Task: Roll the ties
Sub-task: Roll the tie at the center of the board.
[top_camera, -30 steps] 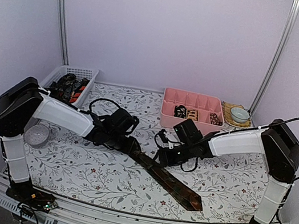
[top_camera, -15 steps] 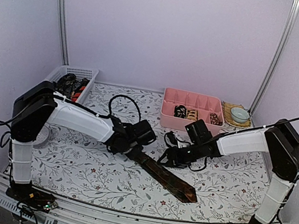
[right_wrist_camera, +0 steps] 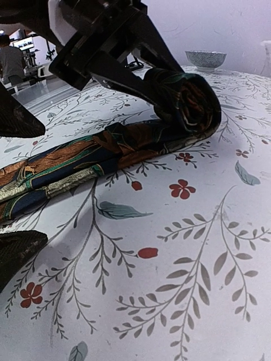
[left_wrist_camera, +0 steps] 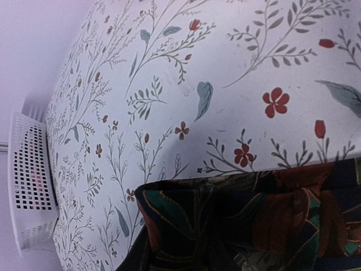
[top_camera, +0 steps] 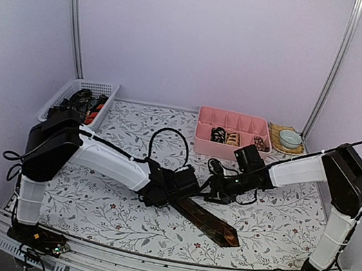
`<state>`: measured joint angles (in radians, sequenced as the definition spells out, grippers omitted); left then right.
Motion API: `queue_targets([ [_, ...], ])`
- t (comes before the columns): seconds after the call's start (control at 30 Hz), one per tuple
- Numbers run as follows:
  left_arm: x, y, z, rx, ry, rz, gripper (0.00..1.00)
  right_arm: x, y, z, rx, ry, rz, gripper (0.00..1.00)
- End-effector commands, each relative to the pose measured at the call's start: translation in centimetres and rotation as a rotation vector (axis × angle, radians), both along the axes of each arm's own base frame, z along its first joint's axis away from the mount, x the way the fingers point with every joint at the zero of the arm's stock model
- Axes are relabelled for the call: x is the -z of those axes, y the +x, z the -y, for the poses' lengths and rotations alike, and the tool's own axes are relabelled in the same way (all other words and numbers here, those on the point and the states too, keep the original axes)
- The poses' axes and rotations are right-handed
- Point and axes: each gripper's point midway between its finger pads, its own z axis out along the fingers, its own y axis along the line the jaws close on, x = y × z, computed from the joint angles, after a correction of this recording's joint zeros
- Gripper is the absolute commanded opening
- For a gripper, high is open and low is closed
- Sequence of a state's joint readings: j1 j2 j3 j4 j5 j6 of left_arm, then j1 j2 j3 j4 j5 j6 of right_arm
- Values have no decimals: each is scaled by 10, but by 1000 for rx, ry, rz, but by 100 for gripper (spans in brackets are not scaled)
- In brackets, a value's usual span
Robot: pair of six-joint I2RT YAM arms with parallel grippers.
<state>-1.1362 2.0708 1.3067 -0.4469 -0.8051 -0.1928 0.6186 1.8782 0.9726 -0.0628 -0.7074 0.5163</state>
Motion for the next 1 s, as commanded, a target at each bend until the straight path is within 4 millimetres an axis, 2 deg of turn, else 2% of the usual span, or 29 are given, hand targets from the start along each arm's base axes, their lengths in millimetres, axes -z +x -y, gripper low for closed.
queue_targets([
  [0.0, 38, -27, 5, 110, 96, -140, 8, -51, 5, -3, 12, 106, 65, 55],
  [0.1, 46, -36, 10, 150, 107, -187, 9, -51, 7, -2, 20, 103, 62, 55],
  [0.33, 60, -49, 17, 202, 121, -287, 21, -54, 10, -4, 24, 100, 63, 54],
  [0.4, 61, -52, 19, 212, 112, -303, 25, -54, 11, -3, 28, 94, 65, 54],
  [0.6, 58, -55, 21, 222, 88, -322, 26, -55, 8, 0, 31, 84, 69, 51],
  [0.7, 57, -56, 21, 216, 68, -323, 30, -58, 5, 2, 33, 90, 69, 51],
  [0.83, 55, -56, 20, 209, 36, -324, 34, -63, -8, 4, 32, 135, 41, 43],
  [0.97, 51, -54, 21, 202, -9, -327, 38, -56, -20, 7, 58, 174, -21, 34],
])
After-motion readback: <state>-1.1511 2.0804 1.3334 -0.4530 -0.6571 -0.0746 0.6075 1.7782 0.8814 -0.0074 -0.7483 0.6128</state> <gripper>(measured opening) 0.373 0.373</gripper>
